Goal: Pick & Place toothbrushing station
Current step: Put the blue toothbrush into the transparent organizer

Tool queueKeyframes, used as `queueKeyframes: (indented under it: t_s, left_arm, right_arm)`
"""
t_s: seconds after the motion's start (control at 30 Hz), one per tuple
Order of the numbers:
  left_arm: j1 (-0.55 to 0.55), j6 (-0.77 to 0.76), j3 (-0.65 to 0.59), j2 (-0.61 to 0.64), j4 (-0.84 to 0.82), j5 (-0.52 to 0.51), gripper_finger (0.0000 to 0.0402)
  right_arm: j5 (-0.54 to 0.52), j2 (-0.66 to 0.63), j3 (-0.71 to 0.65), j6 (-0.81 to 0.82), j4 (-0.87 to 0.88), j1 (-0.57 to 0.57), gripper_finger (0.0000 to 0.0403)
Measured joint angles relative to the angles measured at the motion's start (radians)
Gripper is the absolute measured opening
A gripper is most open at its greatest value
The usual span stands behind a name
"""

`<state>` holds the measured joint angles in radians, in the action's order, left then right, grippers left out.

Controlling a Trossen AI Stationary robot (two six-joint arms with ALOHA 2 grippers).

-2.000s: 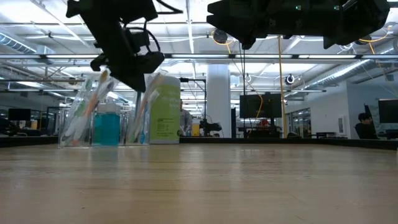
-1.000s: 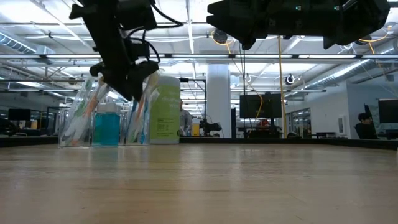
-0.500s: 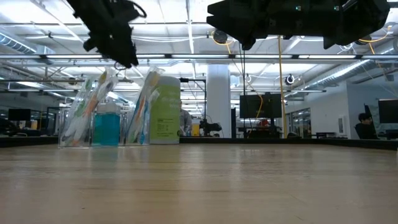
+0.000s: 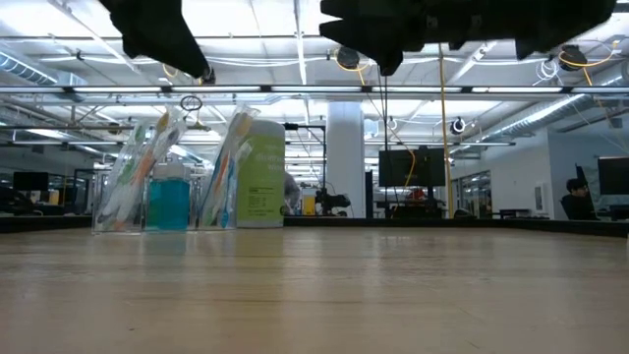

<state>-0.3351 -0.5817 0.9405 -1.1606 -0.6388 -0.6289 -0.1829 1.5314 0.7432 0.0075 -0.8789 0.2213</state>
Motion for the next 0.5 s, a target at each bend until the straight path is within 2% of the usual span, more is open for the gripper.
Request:
queueKeyframes:
  t_s: [0.13,0.3,0.43,0.5]
  left_arm:
    - [-0.054,-0.03,0.0,-0.004,0.002,-0.001,0.0131]
    - [-0.094,-0.049,0.0,-0.005,0.005,-0.001,0.0131]
    - [-0.109,-0.05,0.0,-0.005,0.005,-0.002,0.0131]
    - [-0.114,-0.05,0.0,-0.005,0.005,-0.004,0.0131]
  right_arm:
    - [-0.106,0.0,0.126,0.022,0.304,0.058,0.0185]
    - [-0.183,0.0,0.288,0.199,0.751,0.137,0.0187]
    - [-0.176,0.0,0.316,0.441,0.983,0.209,0.0187]
    - [-0.126,0.0,0.316,0.579,1.096,0.243,0.0187]
